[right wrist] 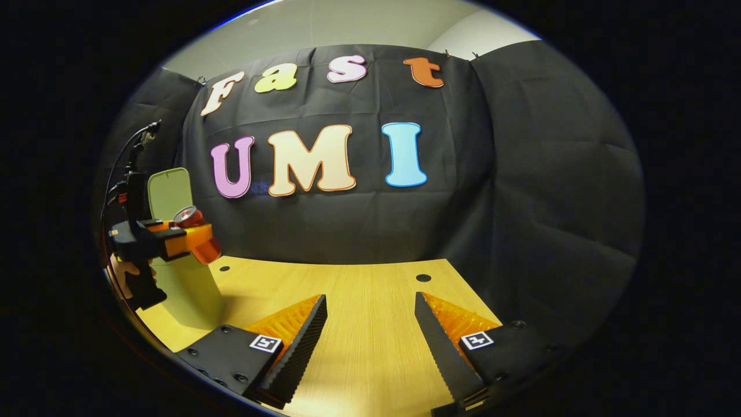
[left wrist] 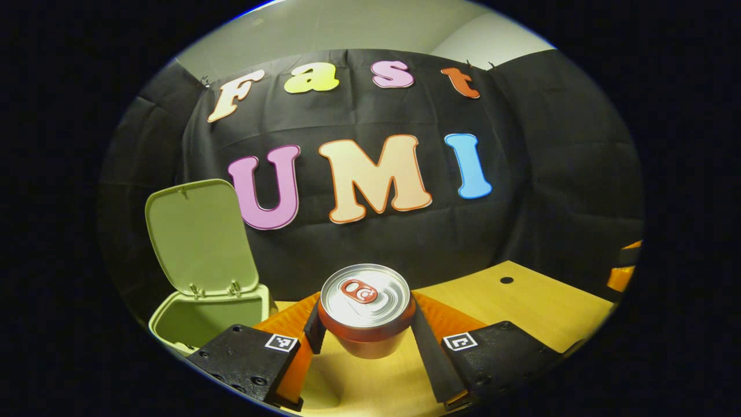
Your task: Press the lid of the desktop garbage bin to open it, pick up the crumpled paper on the desktop and throw it into the bin, then pick up the pop can on the desktop and drop it into the bin, and finally close the garbage bin lid.
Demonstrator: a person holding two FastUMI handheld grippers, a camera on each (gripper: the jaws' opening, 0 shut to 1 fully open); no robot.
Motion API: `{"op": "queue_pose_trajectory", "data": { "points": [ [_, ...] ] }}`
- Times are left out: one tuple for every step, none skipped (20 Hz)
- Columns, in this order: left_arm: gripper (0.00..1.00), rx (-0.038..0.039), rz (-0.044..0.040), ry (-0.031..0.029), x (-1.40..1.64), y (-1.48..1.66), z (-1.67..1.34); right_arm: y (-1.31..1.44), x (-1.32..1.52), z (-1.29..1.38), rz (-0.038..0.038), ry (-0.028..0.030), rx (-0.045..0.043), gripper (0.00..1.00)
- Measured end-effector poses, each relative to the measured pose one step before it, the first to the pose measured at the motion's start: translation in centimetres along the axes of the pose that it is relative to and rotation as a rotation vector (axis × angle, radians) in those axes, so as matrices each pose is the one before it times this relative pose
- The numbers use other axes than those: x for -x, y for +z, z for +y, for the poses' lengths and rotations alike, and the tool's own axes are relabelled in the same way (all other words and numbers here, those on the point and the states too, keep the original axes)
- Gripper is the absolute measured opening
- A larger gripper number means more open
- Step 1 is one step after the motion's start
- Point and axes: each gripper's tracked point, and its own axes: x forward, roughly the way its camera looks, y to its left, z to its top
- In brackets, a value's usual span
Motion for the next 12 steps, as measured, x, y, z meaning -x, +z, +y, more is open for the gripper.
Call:
{"op": "queue_pose_trajectory", "data": {
  "points": [
    [0.76,0.00191,-0.01029,0.01669,-0.153,0.718,0.995,-0.005,-0.051,0.076,0.00053,0.00231,-0.00104,0.96],
    [0.76,0.00244,-0.00919,0.01753,-0.046,0.495,1.009,-0.031,-0.02,0.076,0.001,0.00344,-0.00127,0.96],
    [0.76,0.0042,-0.01212,0.0199,-0.099,0.598,1.158,0.014,-0.083,0.128,0.00103,0.00334,0.00062,0.96],
    [0.76,0.00429,-0.00864,0.01885,0.012,0.432,1.074,-0.031,-0.169,0.101,0.00016,0.00132,0.00117,0.96],
    [0.76,0.00213,-0.00879,0.02081,-0.082,0.5,1.118,0.085,-0.13,0.095,-0.00048,0.00167,-0.00003,0.96],
    [0.76,0.00138,-0.00567,0.01981,-0.044,0.285,1.073,-0.009,-0.1,0.107,0.00053,0.00203,-0.00182,0.96],
    [0.76,0.00098,-0.00302,0.01998,-0.106,0.131,1.1,0.06,-0.077,0.125,0.00033,0.00221,-0.00248,0.96],
    [0.75,0.00115,0.00061,0.01802,0.043,0.012,0.989,-0.097,-0.127,0.122,0.00152,0.00019,-0.00002,0.96],
    [0.75,0.0037,0.00237,0.01645,-0.069,-0.034,0.909,-0.097,-0.107,0.008,0.00168,-0.00018,0.00358,0.96],
    [0.75,0.0044,0.00638,0.01861,0.081,-0.283,0.91,-0.098,-0.124,0.158,0.00264,0.00163,0.00392,0.96],
    [0.75,0.0047,0.00563,0.01689,-0.045,-0.185,0.869,0.068,-0.034,0.259,0.00195,0.00393,0.002,0.96],
    [0.76,0.00228,0.0062,0.01972,0.134,-0.484,0.963,-0.035,0.025,0.229,0.00054,0.00466,0.00118,0.96]
  ]
}}
